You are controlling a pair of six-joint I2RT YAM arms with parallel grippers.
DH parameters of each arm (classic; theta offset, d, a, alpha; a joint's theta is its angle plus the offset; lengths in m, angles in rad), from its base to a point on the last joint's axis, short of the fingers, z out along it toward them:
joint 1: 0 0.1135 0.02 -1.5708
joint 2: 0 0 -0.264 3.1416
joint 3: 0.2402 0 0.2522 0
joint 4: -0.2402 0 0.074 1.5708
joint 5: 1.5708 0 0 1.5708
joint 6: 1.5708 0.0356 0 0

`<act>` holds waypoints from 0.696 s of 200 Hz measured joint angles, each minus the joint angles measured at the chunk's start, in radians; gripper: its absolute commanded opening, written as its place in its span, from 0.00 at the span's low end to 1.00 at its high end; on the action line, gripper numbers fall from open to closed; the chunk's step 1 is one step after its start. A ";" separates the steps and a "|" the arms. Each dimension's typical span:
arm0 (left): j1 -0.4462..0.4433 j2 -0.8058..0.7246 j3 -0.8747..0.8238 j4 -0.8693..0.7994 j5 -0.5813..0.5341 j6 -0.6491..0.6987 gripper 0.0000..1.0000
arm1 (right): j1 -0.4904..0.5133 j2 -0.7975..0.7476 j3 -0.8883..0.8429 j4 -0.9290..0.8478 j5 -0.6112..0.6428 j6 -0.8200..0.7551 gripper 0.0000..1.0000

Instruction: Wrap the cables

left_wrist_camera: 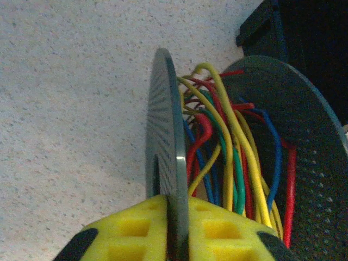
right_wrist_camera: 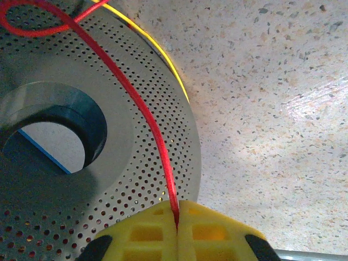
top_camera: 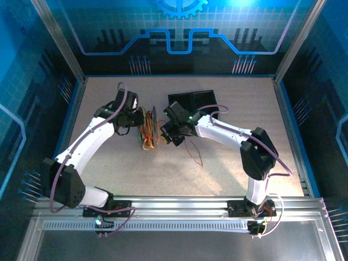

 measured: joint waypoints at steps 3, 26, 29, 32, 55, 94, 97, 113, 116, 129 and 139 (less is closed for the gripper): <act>0.000 0.000 0.000 0.000 -0.004 0.003 0.08 | 0.000 0.000 0.000 0.000 0.000 0.000 0.00; -0.001 0.002 0.000 0.000 -0.024 0.012 0.00 | -0.002 0.002 0.000 0.001 0.000 0.000 0.00; -0.002 0.002 0.000 0.000 -0.026 0.012 0.00 | -0.002 0.002 0.000 0.001 0.000 0.000 0.00; -0.003 0.002 0.000 0.000 -0.027 0.012 0.00 | -0.003 0.002 0.000 0.001 0.000 0.000 0.00; -0.011 0.004 0.002 0.000 -0.042 0.012 0.00 | -0.006 0.005 0.000 0.001 0.000 0.000 0.00; -0.024 0.003 0.004 -0.003 -0.078 0.006 0.00 | -0.008 0.006 0.000 0.004 0.000 -0.018 0.01; -0.025 0.002 0.003 -0.005 -0.081 0.004 0.00 | -0.008 0.006 0.000 0.005 0.000 -0.020 0.05; -0.028 -0.006 0.003 -0.015 -0.100 -0.011 0.00 | -0.010 0.006 0.000 0.016 0.000 -0.052 0.29; -0.028 -0.008 0.002 -0.016 -0.102 -0.013 0.00 | -0.011 0.006 0.000 0.018 -0.001 -0.065 0.34; -0.028 -0.018 0.002 -0.029 -0.107 -0.018 0.00 | -0.015 0.005 0.000 0.035 -0.004 -0.113 0.54; -0.028 -0.034 0.002 -0.043 -0.109 -0.019 0.00 | -0.020 0.000 -0.002 0.054 -0.009 -0.159 0.69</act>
